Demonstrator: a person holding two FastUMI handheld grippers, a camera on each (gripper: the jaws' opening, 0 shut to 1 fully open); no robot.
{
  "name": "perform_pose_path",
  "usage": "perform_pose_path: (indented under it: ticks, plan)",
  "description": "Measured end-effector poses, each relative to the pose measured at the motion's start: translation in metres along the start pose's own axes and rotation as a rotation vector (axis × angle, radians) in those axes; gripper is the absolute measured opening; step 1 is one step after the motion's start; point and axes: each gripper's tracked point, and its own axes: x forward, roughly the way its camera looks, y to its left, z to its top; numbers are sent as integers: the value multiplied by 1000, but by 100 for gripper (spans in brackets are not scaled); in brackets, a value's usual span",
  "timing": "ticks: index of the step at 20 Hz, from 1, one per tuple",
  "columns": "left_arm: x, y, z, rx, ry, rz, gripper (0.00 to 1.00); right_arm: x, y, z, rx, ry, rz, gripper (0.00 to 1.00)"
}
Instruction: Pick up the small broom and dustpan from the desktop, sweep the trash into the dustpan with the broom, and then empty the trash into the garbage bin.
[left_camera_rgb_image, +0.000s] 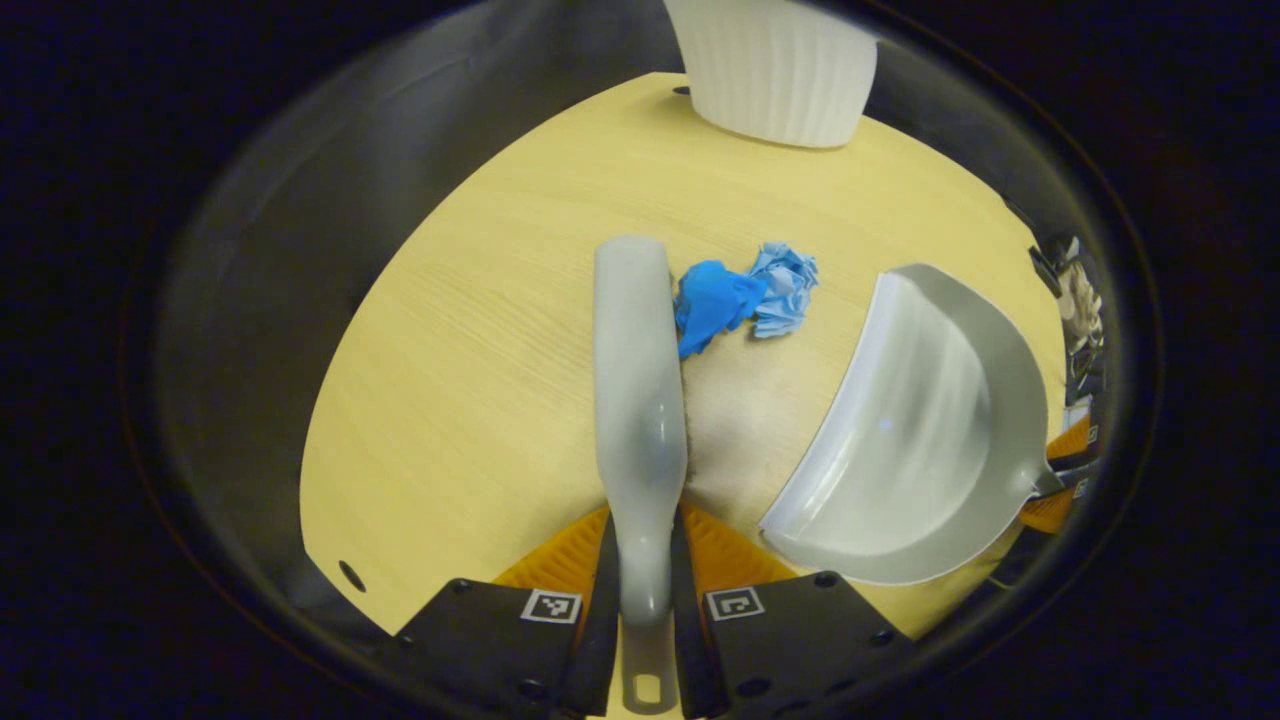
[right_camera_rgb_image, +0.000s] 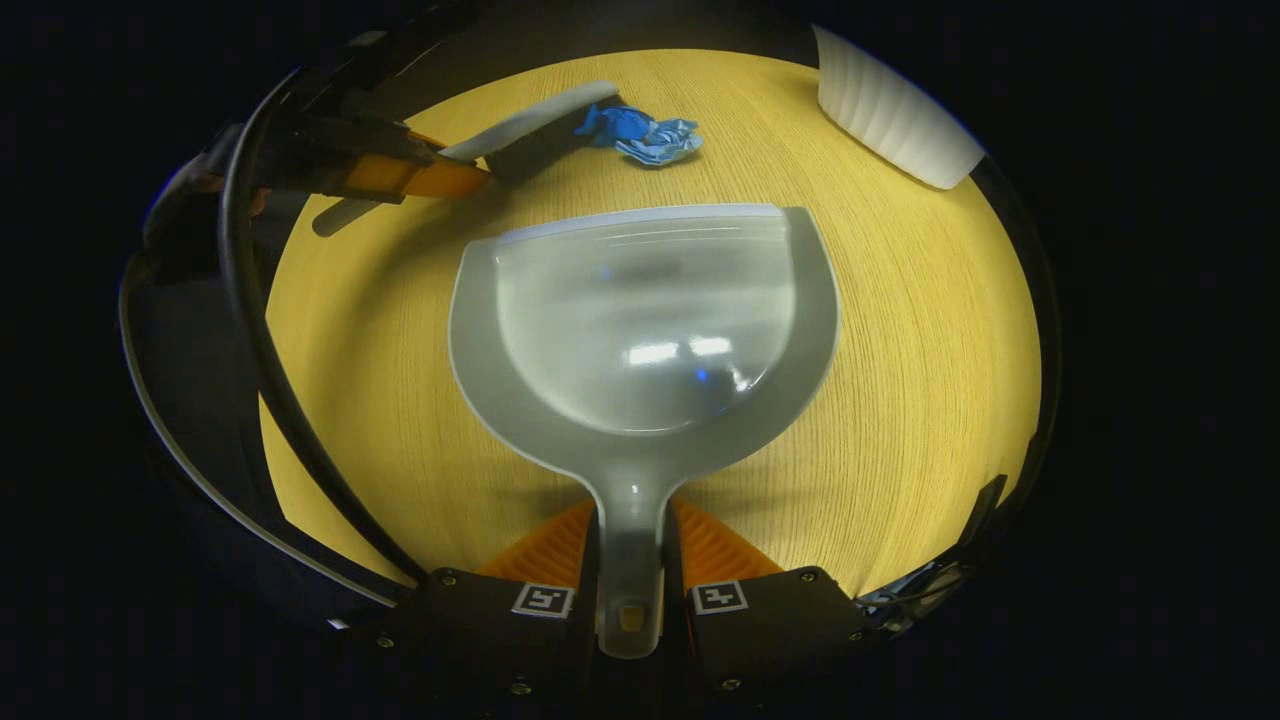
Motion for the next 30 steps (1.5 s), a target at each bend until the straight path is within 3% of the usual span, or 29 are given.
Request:
perform_pose_path:
  ticks: [5, 9, 10, 13, 25, 30]
  plan:
    - [-6, 9, 14, 191, -8, -31, 32, -1, -3, 0, -6, 14, 4, 29]
    - [-8, 6, 21, 283, -27, -104, 34, -2, -15, 1, -28, 33, 4, 29]
    - [-9, 7, 20, 307, -26, -116, 29, -4, -17, 3, -34, 38, 2, 23]
    - [-16, 9, 11, 378, -23, -153, 34, -9, -15, 11, -44, 46, -4, 29]
    - [-35, 6, 2, 460, -56, -260, 34, -16, -16, 23, -170, 59, 15, 29]
    - [-35, 32, 10, 465, -51, -224, 33, -22, -18, 29, -196, 67, 17, 29]
